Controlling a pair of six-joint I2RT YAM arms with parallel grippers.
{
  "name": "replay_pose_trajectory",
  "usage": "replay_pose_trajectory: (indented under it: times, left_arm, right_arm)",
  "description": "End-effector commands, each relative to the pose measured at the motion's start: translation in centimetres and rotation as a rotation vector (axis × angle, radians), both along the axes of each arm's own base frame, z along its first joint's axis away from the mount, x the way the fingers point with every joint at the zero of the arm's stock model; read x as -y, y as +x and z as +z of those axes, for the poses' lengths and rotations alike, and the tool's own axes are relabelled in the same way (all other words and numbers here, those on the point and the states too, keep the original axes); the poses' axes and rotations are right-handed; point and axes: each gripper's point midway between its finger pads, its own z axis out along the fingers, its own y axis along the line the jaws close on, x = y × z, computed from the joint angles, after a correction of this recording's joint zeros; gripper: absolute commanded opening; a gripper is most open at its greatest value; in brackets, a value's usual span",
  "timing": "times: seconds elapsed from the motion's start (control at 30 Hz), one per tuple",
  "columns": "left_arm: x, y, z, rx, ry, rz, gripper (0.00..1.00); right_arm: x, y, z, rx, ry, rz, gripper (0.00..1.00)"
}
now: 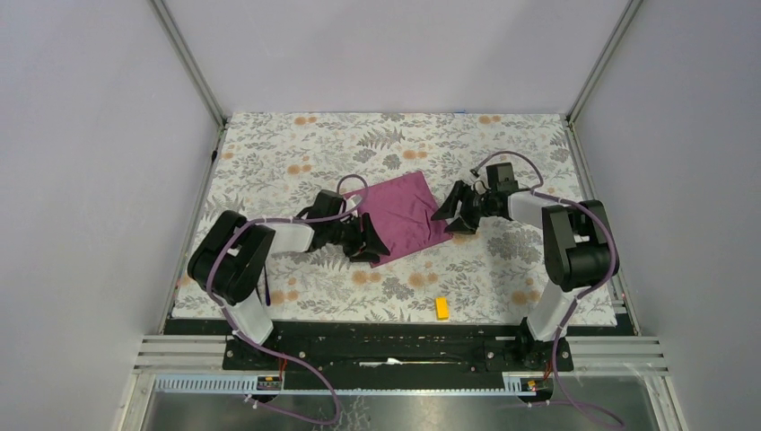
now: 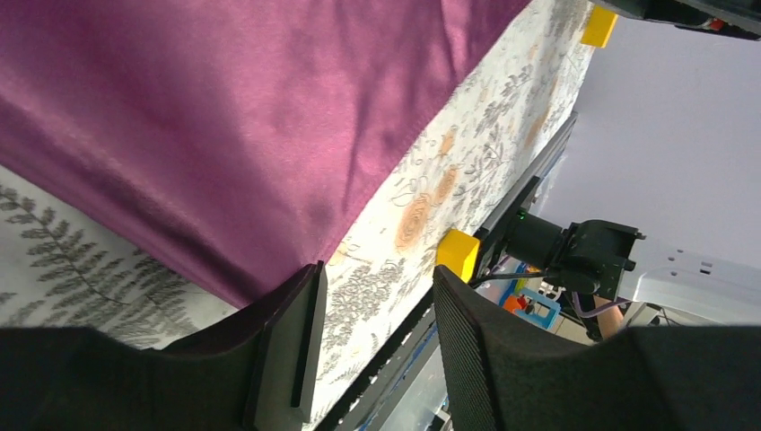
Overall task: Fold the napkin into a case and place the utensils inside
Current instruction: Smooth out the square-folded napkin at the center of the board.
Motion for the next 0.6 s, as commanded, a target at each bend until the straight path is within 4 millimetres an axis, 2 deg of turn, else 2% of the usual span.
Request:
replay_pose_trajectory:
  times: [0.0, 0.07, 0.17, 0.27, 0.33, 0.4, 0.5, 0.57]
  left_arm:
    - [0.8, 2.4, 4.7, 0.109, -0.064, 0.001, 0.54]
    - [0.5, 4.1, 5.6, 0.122, -0.075, 0.04, 0.55]
    - [-1.1, 8.0, 6.5, 0.154, -0.075, 0.164, 0.55]
    - [-2.0, 11.5, 7.2, 0.186, -0.099, 0.245, 0.59]
    - [-1.8, 13.1, 7.3, 0.182, -0.122, 0.254, 0.59]
    - [-1.5, 14.1, 7.3, 0.192, -0.128, 0.254, 0.59]
    - [-1.6, 14.6, 5.9, 0.185, -0.1, 0.271, 0.6]
    - [-2.0, 14.5, 4.6, 0.173, -0.068, 0.285, 0.6]
  right_arm:
    - [-0.2, 1.1, 1.7, 0.084, -0.022, 0.017, 0.69]
    - [-0.5, 1.5, 1.5, 0.092, -0.011, 0.02, 0.69]
    - [-1.9, 3.8, 3.4, 0.179, 0.027, 0.026, 0.71]
    - [-4.7, 7.1, 5.6, 0.212, 0.154, 0.007, 0.75]
    - [-6.7, 8.8, 6.6, 0.239, 0.187, 0.005, 0.79]
    - [-8.8, 10.6, 7.8, 0.286, 0.218, 0.008, 0.82]
    - [-11.4, 12.4, 6.8, 0.276, 0.269, 0.001, 0.9]
    - [-12.1, 13.8, 6.2, 0.279, 0.285, -0.017, 0.95]
